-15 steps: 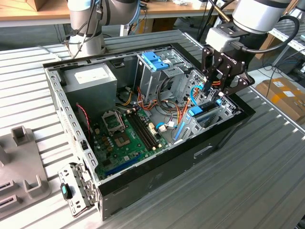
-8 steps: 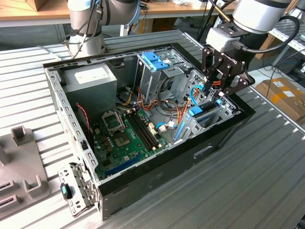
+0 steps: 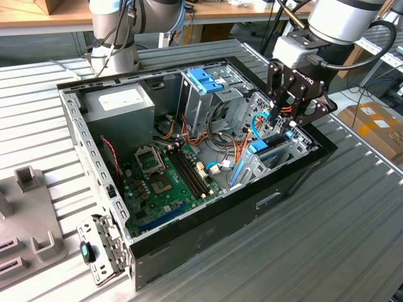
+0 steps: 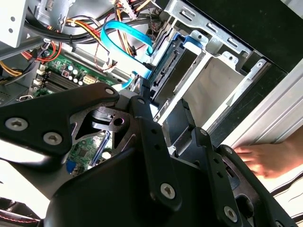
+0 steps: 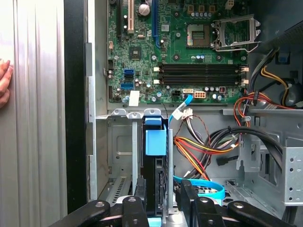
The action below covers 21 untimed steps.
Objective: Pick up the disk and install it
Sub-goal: 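Insert the first disk wire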
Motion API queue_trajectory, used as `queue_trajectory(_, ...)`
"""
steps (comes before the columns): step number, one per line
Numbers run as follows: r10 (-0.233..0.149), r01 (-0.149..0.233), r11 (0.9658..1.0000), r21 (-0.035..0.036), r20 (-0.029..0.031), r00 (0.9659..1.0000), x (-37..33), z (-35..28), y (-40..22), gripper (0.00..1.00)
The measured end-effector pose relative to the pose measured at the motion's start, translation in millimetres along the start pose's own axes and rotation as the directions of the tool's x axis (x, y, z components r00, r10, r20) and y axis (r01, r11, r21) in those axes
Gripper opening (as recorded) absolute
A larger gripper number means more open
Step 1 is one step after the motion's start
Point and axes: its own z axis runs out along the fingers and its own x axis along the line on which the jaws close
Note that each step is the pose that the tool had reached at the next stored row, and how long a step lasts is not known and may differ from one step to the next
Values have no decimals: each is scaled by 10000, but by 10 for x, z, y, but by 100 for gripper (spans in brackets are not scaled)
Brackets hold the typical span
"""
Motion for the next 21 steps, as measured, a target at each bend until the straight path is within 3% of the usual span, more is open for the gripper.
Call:
queue_trajectory(11, 0, 0, 10000, 0, 1, 10000, -4, 1, -58, 43)
queue_trajectory(21, 0, 0, 10000, 0, 2, 10000, -76, 9, -108, 43)
